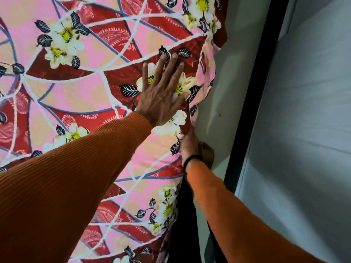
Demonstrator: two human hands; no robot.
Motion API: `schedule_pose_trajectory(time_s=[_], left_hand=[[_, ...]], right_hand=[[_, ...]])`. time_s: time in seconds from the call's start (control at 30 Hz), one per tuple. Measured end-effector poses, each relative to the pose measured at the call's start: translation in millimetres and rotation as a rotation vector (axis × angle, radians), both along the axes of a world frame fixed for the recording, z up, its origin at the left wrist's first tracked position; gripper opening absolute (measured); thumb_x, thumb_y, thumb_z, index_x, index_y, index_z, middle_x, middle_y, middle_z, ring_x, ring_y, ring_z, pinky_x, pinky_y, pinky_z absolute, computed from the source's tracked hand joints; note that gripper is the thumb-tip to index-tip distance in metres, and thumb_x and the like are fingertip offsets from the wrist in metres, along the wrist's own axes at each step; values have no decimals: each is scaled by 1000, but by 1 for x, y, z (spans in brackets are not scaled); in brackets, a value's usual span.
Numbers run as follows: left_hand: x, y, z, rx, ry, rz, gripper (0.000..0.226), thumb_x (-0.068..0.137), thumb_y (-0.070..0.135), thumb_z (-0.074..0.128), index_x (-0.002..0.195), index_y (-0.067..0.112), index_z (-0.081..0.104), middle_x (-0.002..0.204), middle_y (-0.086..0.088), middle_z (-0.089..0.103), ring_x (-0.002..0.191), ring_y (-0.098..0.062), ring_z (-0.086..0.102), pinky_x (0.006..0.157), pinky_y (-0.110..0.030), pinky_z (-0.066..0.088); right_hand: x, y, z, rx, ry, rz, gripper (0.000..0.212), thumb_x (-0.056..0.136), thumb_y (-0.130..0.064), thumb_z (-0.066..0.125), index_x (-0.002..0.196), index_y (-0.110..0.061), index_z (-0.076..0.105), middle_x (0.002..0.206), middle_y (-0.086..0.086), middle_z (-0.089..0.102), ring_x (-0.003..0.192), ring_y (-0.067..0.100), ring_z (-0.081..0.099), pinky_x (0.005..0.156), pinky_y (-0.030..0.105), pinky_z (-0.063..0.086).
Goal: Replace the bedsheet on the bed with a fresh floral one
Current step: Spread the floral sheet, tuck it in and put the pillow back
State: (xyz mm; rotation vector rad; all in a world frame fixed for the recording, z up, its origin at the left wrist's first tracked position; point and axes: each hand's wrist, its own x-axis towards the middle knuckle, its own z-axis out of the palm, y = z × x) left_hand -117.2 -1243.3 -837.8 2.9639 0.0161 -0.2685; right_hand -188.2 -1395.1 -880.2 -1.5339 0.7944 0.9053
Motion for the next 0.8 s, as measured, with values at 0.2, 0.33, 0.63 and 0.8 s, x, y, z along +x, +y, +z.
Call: schedule_pose_trajectory(time_s=[0.2, 0.33, 0.63, 0.8], left_hand=[[3, 1, 2, 19, -9, -61, 74, 106, 62, 15, 164, 18, 6, 172, -7, 1, 158, -29, -1, 121, -65, 5], [4, 3, -2, 6, -16, -48, 75, 105, 63, 13, 164, 17, 6, 171, -9, 4, 158, -30, 2, 121, -66, 6], [6, 0, -3, 37, 50, -33, 77, 103, 68, 8, 164, 23, 2, 172, -5, 1, 158, -27, 0, 120, -69, 5], [4, -3, 3, 26, 77, 2, 77, 102, 68, 7, 164, 23, 0, 172, -4, -3, 158, -28, -3, 120, -69, 3]], right_hand=[[24, -11, -8, 419, 178, -145, 78, 95, -79, 26, 135, -23, 62, 122, 7, 73, 113, 22, 70, 106, 41, 50], [37, -10, -14, 477, 158, -147, 78, 93, -82, 28, 142, -28, 57, 141, 6, 63, 129, 26, 60, 115, 47, 40], [-10, -43, -14, -366, -250, 305, 62, 98, -67, 39, 129, -21, 65, 124, 6, 71, 114, 24, 66, 93, 31, 51], [-75, -82, 0, -247, -140, 63, 21, 99, -14, 58, 111, -3, 72, 93, -13, 67, 96, 15, 65, 90, 26, 53]])
